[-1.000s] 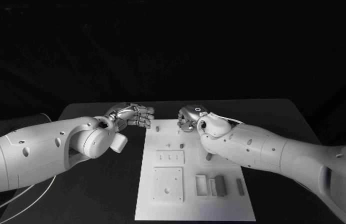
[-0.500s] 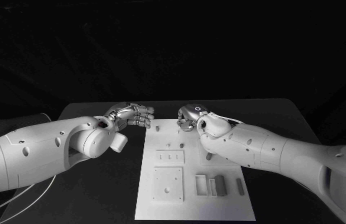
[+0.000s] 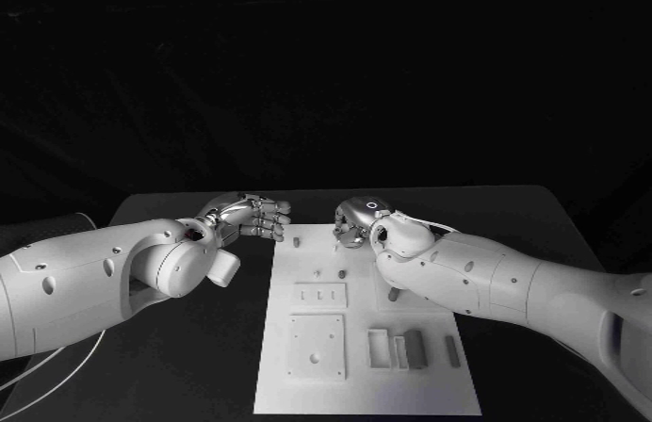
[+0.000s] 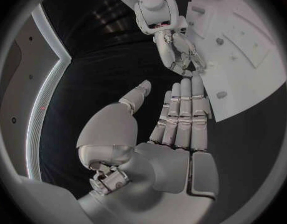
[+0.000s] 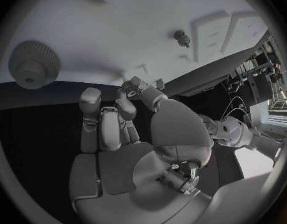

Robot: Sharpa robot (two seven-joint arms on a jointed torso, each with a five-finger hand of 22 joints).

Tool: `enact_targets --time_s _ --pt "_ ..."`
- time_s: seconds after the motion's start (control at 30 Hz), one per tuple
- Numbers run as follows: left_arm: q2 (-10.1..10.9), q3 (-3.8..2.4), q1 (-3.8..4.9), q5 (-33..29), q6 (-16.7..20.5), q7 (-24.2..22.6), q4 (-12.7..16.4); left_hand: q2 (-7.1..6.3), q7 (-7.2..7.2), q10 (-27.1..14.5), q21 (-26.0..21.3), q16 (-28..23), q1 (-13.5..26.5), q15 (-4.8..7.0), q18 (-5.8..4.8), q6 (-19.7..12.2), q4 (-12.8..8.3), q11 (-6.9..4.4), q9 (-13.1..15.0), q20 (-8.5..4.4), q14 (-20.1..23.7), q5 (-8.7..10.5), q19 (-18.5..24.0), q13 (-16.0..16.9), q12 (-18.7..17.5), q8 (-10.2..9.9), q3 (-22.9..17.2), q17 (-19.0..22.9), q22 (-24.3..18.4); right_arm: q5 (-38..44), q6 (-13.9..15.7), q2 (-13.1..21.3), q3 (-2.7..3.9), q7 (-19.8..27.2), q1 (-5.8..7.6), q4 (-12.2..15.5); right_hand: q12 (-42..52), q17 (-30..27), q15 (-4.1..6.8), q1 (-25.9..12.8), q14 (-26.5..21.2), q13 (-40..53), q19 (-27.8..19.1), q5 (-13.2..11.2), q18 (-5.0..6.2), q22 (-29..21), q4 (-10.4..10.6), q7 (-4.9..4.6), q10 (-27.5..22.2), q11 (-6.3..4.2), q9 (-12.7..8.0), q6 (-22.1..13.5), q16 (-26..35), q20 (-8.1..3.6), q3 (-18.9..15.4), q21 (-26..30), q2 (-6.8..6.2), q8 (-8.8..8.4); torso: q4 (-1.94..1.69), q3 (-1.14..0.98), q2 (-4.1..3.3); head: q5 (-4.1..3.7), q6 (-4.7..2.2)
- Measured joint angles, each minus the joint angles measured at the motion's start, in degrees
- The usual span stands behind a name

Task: Assemble the parts on the task board

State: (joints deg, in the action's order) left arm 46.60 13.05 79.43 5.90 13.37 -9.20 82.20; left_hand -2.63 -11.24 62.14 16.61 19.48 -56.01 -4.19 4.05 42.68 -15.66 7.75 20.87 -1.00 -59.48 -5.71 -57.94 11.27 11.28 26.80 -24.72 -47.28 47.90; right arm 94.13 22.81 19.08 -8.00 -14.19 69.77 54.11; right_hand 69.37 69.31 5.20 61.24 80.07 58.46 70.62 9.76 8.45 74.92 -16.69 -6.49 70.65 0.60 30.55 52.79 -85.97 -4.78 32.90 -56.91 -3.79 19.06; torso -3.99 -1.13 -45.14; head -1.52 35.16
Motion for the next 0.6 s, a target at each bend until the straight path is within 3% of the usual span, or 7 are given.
enact_targets --time_s 0.6 --pt "-0.06 0.0 0.0 0.0 -0.12 0.14 -0.09 0.0 0.0 -0.22 0.0 -0.22 0.0 0.0 -0.04 0.0 0.0 0.21 0.05 0.0 0.0 0.0 0.0 0.05 0.0 -0.21 0.0 -0.09 0.04 -0.11 -0.26 -0.06 0.01 -0.07 0.02 -0.11 -0.21 -0.13 0.13 0.0 -0.13 -0.09 -0.01 0.0 0.0 0.0 0.0 0.0 0.0 0.0 -0.06 0.0 0.0 0.01 0.0 0.0 0.0 -0.17 0.0 -0.02 0.0 0.06 0.12"
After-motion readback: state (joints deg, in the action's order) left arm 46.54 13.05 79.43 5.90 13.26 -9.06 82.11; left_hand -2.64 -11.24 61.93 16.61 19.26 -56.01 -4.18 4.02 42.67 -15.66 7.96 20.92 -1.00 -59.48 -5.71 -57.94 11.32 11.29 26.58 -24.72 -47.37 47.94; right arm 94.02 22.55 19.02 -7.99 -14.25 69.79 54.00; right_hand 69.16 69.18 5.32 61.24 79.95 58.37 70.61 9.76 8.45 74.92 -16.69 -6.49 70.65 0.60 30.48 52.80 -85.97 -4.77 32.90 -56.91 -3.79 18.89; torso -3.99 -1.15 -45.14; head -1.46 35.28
